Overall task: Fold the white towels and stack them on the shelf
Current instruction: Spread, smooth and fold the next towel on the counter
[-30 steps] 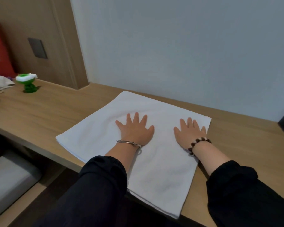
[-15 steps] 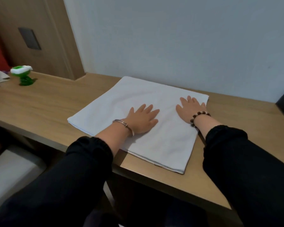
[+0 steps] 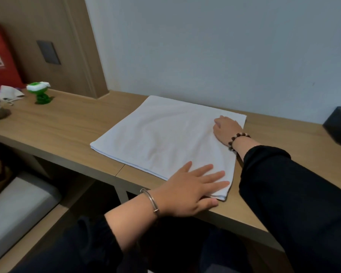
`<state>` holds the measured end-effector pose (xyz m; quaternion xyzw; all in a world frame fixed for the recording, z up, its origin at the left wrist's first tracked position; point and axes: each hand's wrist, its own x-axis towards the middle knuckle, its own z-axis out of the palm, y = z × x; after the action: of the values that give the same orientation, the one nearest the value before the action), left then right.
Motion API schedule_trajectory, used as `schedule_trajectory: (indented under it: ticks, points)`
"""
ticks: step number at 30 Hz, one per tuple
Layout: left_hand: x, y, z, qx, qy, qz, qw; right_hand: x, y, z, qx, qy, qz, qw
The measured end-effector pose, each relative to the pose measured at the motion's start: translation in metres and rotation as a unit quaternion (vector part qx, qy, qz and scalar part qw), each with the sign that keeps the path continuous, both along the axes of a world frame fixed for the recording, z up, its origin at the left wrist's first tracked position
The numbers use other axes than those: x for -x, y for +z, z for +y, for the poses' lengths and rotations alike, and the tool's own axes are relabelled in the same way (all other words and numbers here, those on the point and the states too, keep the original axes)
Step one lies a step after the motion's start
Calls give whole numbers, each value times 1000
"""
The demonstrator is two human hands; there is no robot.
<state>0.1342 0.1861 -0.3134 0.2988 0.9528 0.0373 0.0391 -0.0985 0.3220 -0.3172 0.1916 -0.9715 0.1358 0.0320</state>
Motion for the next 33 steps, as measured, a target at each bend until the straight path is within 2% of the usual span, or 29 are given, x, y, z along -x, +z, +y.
schedule_trajectory:
  ticks: [4,6,8,10,11,12,14,15,17,21,23,25,26,29,31,33]
  points:
    - [0,5,2,8,-6,-14,1000,-4,-5,12,-19,21,-19,999]
    - [2,7,4,-27,-28,-53,998,-5,-6,20,-48,9,-25,998]
    - [7,15,4,-113,-34,-150,982,-5,-6,24,-80,4,-28,996]
    - [20,25,-2,-261,36,-212,941,-6,-6,23,-111,4,-28,993]
    - [30,29,-7,-321,92,-188,924,-6,-6,23,-124,6,-31,992]
    - [40,30,-14,-328,144,-122,926,-6,-6,23,-135,11,-35,990]
    - [58,26,-30,-182,220,27,958,-8,-8,25,-152,26,-42,987]
    - [64,23,-36,-98,242,64,963,-9,-9,27,-158,36,-44,986]
    - [70,19,-40,-17,253,81,964,-11,-9,32,-164,54,-47,984]
    - [74,27,-27,-1,203,60,977,-7,4,43,-216,73,-45,973]
    - [78,40,-25,-41,190,2,981,-2,22,40,-286,51,-68,954]
    - [88,48,-29,-91,201,-34,975,-3,38,21,-338,36,-44,940]
    - [94,47,-33,-87,220,-9,972,-8,40,8,-330,35,-20,943]
    - [101,25,-53,32,307,96,946,-30,18,-25,-165,27,-34,985]
    - [101,3,-67,54,343,64,936,-43,-2,-30,-116,20,-68,991]
    - [102,-10,-80,9,369,23,929,-37,-10,-22,-105,14,-72,992]
